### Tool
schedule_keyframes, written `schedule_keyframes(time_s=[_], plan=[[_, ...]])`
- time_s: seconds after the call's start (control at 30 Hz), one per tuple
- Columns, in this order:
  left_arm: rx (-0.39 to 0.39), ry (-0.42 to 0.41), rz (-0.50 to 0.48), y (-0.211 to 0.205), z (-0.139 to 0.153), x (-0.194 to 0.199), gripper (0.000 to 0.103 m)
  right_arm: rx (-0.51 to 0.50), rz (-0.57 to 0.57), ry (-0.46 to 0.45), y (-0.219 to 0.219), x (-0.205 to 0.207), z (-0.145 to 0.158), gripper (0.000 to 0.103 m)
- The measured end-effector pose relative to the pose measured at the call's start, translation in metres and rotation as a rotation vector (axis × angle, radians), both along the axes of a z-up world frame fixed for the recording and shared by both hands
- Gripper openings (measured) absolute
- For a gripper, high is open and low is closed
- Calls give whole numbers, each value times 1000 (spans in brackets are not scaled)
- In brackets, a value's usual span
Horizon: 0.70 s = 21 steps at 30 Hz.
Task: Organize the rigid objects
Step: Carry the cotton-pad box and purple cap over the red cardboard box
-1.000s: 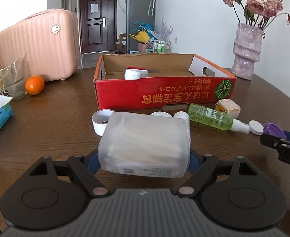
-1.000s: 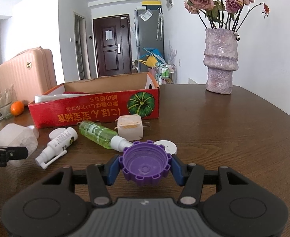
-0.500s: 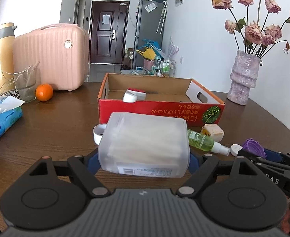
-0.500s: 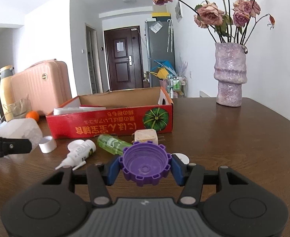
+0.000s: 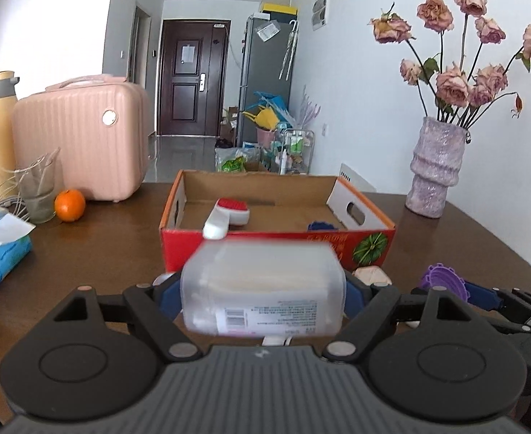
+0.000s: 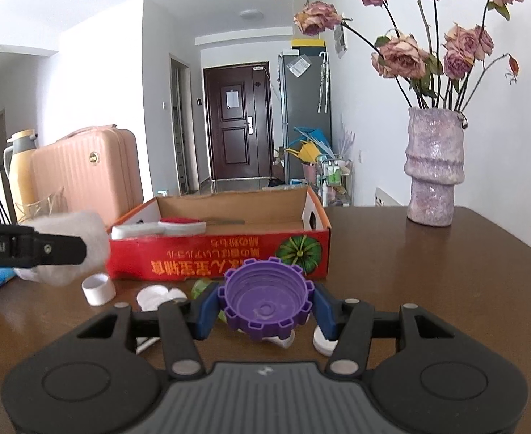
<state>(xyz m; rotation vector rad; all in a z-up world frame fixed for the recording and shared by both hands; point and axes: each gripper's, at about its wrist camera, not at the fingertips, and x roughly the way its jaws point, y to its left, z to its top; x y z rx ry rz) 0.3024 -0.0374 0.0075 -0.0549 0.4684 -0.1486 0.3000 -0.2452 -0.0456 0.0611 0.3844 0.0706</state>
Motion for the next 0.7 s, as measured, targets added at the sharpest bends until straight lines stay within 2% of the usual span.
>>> schedule_keyframes(time_s=[0.37, 0.7], plan=[[-31, -7, 2, -9, 12, 34, 83, -9, 21, -49, 11, 31, 22, 53], [-58, -26, 29, -13, 18, 67, 83, 6, 29, -62, 14, 69, 26, 53]])
